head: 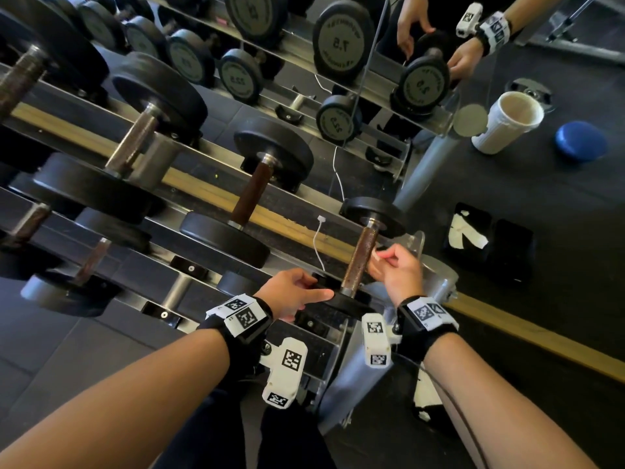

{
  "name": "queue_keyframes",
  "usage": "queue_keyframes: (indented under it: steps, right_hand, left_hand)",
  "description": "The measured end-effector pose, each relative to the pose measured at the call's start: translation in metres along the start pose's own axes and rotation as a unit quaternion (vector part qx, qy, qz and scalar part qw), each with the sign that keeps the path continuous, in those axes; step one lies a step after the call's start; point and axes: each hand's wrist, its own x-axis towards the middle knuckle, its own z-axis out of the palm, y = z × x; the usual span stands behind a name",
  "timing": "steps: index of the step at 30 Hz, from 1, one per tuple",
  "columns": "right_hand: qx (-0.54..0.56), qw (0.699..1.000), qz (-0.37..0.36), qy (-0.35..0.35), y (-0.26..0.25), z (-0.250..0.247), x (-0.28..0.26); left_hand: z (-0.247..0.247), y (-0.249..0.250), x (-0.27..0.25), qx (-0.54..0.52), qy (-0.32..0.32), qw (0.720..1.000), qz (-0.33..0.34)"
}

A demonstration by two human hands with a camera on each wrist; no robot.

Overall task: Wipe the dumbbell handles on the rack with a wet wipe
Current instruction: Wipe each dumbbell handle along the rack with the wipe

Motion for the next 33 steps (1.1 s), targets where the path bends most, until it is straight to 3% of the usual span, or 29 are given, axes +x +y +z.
queue_keyframes:
  steps: [4,6,9,11,13,16,23,28,33]
  right_hand:
    - [-0.017,0.988,0.062,-0.14,0.007,-0.016,-0.021]
    - [-0.037,0.98,0.086,-0.174,0.003,-0.025,-0.017]
    - [-0.025,0.994,0.081,-0.074,-0.001,-0.025,0.002]
    - [0.042,0.996,0.074,0.002,-0.005,-0.017,0.015]
    - [0.096,0.992,0.072,0.028,-0.007,-0.004,0.017]
    - [0.09,0.993,0.075,0.015,-0.005,0.003,-0.004]
    - [0.003,0.991,0.092,-0.098,-0.01,-0.025,-0.03]
    - [0.066,0.994,0.091,0.013,-0.016,-0.028,-0.006]
    - [0.039,0.999,0.033,-0.011,-0.02,-0.003,-0.017]
  left_hand:
    - [0.0,-0.001,0.002,-0.003,-0.003,1.0,0.005]
    - [0.0,-0.001,0.002,-0.005,-0.003,1.0,0.004]
    - [0.0,0.0,0.004,-0.004,-0.002,1.0,0.003]
    - [0.0,0.0,0.005,-0.003,-0.003,1.0,0.001]
    - [-0.001,-0.001,0.006,0.002,-0.006,1.0,-0.003]
    - [-0.002,-0.003,0.009,-0.008,-0.011,1.0,-0.005]
    - [-0.004,-0.003,0.011,0.002,-0.023,1.0,-0.008]
    - [-0.005,-0.001,0.009,0.003,-0.024,1.0,-0.01]
    - [-0.006,0.0,0.008,0.009,-0.025,1.0,-0.012]
